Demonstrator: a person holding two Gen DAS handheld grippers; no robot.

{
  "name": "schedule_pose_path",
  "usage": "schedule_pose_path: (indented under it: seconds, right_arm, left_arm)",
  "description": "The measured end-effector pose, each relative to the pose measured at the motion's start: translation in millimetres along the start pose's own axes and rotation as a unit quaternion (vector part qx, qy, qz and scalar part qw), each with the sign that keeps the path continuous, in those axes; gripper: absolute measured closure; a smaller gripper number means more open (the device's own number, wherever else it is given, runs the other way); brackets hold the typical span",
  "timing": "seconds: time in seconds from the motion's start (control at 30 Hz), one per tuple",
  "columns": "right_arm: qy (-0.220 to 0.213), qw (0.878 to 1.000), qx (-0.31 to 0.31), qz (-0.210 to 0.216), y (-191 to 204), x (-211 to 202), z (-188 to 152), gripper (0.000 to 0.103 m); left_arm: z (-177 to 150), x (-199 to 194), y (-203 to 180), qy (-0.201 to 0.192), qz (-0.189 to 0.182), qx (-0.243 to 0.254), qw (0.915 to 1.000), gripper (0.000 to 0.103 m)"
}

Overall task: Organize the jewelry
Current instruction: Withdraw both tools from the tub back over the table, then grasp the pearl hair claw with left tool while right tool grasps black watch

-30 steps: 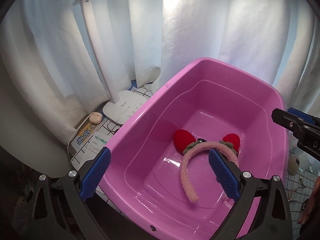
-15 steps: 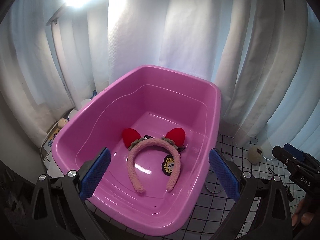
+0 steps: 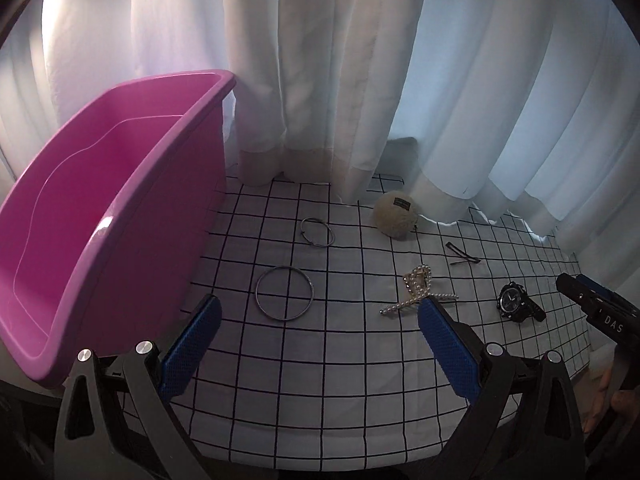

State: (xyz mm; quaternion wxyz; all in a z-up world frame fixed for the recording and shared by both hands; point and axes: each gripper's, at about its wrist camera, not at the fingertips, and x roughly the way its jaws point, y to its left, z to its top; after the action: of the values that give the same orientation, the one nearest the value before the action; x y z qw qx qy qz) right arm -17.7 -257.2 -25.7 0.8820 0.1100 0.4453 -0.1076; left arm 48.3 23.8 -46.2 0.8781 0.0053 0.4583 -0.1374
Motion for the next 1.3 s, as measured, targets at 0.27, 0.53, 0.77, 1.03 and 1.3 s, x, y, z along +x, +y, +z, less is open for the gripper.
schedule_pose_path:
  seconds: [0.27, 0.53, 0.77, 1.03, 1.3]
  right_arm:
    - [0.045, 0.998, 0.027, -0.031, -42, 47, -26, 0.034]
    - [0.094, 0.991, 0.092, -0.006, -67, 99, -36, 0.034]
    - [0.11, 0.988, 0.108, -0.005, -65, 124, -33, 0.034]
    - [0.116, 0.989, 0.094, -0.024, -64, 140, -29, 0.034]
    - [0.106, 0.991, 0.075, -0.028, -61, 144, -26, 0.032]
  left_arm:
    - [-18, 70, -41, 0.041, -0.003, 0.017, 0.999, 0.006]
    - [-17, 110, -56, 0.067, 0.018, 0.019, 0.9974, 0.006]
    - [-11, 136, -73, 0.066, 0.023, 0.034, 0.997, 0.006]
    - [-7, 160, -84, 0.071, 0.025, 0.029, 0.9967, 0.006]
    - [-3, 175, -100, 0.083, 0.018, 0.032, 0.9959, 0.006]
